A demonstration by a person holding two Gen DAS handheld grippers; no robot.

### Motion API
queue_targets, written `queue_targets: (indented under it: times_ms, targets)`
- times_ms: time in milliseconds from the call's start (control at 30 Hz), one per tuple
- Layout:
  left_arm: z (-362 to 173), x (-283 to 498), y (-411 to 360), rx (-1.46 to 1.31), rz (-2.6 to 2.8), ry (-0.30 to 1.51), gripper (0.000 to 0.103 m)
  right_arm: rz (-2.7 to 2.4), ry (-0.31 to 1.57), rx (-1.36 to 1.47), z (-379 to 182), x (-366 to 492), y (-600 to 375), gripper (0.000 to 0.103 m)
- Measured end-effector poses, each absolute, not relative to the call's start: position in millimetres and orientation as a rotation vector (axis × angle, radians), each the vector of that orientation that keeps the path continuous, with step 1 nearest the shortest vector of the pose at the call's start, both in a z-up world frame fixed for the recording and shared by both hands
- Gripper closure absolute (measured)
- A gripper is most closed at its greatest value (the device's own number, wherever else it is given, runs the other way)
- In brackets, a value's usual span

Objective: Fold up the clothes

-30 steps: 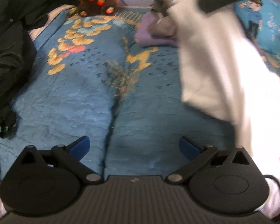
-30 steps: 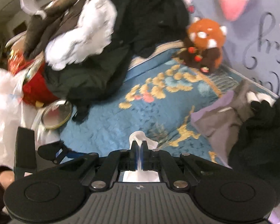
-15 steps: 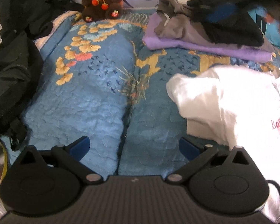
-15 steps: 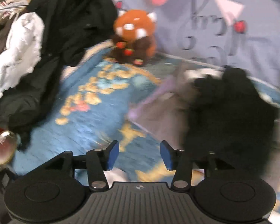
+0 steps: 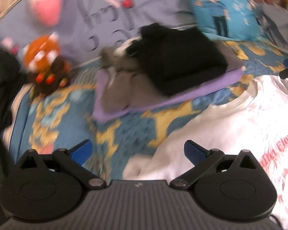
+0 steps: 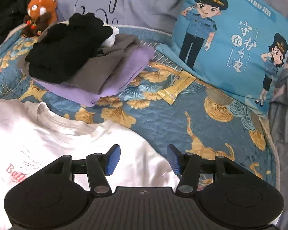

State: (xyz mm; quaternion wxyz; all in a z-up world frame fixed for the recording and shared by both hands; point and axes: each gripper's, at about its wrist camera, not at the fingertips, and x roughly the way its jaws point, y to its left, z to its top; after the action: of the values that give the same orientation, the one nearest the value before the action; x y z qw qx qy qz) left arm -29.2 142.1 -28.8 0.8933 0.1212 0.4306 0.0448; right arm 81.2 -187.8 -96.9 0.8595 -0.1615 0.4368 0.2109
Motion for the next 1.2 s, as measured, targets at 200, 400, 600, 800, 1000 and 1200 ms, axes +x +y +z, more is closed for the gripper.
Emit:
queue_targets:
  times_ms: [200, 400, 600, 800, 1000, 1200]
  targets:
    - [-26.0, -4.3, 102.7, 0.278, 0.034, 0.889, 0.000, 0.631, 0.780, -0.612, -119.2, 80.4, -147.9, 0.050]
    - [-35.9, -12.2, 85.7, 0.319, -0.023, 0.913, 0.000, 0.760, 0.919, -0.711, -145.1, 112.5, -122.6, 0.050]
    - [-43.7, -6.1, 97.9, 0.330, -0.002, 0.935, 0.000, 0.763, 0.990, -0.610, -147.9, 123.9, -128.5, 0.096]
    - [-43.4, -5.9, 103.8, 0.329, 0.008, 0.930, 0.000, 0.729, 0.861, -0.561, -120.2, 111.3, -147.0, 0.097]
    - [-39.8, 1.4, 100.3, 0.326, 0.041, 0.919, 0.000, 0.572, 0.783, -0.538, -95.8, 125.2, -158.6, 0.098]
    - [-39.9, 6.4, 97.9, 0.306, 0.086, 0.924, 0.000, 0.426, 0.910, -0.576, -136.0, 143.9, -145.7, 0.090]
